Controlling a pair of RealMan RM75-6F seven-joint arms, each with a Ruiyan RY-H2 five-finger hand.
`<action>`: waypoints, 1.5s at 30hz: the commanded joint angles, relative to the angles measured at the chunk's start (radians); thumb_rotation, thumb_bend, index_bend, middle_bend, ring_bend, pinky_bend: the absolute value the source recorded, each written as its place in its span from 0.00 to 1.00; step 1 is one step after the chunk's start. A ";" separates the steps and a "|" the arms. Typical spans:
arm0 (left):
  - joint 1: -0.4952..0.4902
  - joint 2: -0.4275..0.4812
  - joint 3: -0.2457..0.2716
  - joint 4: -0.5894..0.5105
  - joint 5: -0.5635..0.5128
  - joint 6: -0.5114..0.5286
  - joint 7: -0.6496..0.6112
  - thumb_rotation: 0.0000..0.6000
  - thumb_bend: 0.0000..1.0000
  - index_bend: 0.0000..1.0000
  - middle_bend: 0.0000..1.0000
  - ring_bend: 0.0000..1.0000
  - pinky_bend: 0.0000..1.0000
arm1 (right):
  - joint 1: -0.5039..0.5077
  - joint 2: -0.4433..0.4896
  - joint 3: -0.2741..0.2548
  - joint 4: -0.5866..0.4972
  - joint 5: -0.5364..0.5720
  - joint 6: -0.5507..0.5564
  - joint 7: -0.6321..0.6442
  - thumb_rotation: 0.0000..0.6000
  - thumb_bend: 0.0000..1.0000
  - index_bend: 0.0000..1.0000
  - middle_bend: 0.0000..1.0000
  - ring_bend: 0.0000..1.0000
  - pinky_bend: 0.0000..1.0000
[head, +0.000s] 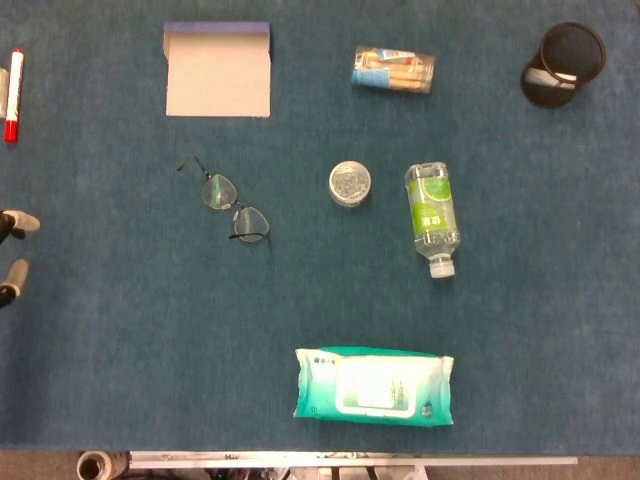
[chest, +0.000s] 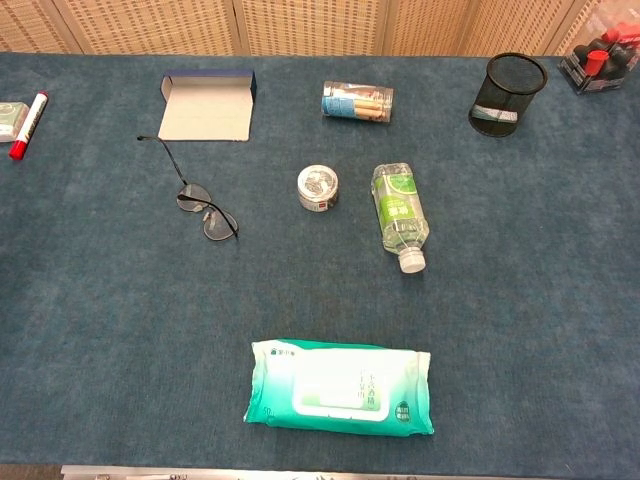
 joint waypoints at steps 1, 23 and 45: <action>-0.005 -0.006 0.001 0.006 0.006 -0.003 -0.007 1.00 0.32 0.37 0.46 0.35 0.41 | -0.002 0.004 0.003 -0.003 -0.003 0.008 0.007 1.00 0.41 0.57 0.47 0.33 0.30; -0.223 -0.077 -0.039 0.004 0.063 -0.218 -0.167 1.00 0.05 0.04 0.00 0.03 0.14 | -0.010 0.026 0.033 0.013 0.024 0.035 0.071 1.00 0.41 0.57 0.47 0.33 0.30; -0.378 -0.208 -0.137 0.041 -0.120 -0.387 -0.140 1.00 0.05 0.00 0.00 0.02 0.14 | -0.014 0.043 0.039 0.013 0.041 0.028 0.105 1.00 0.41 0.57 0.47 0.33 0.30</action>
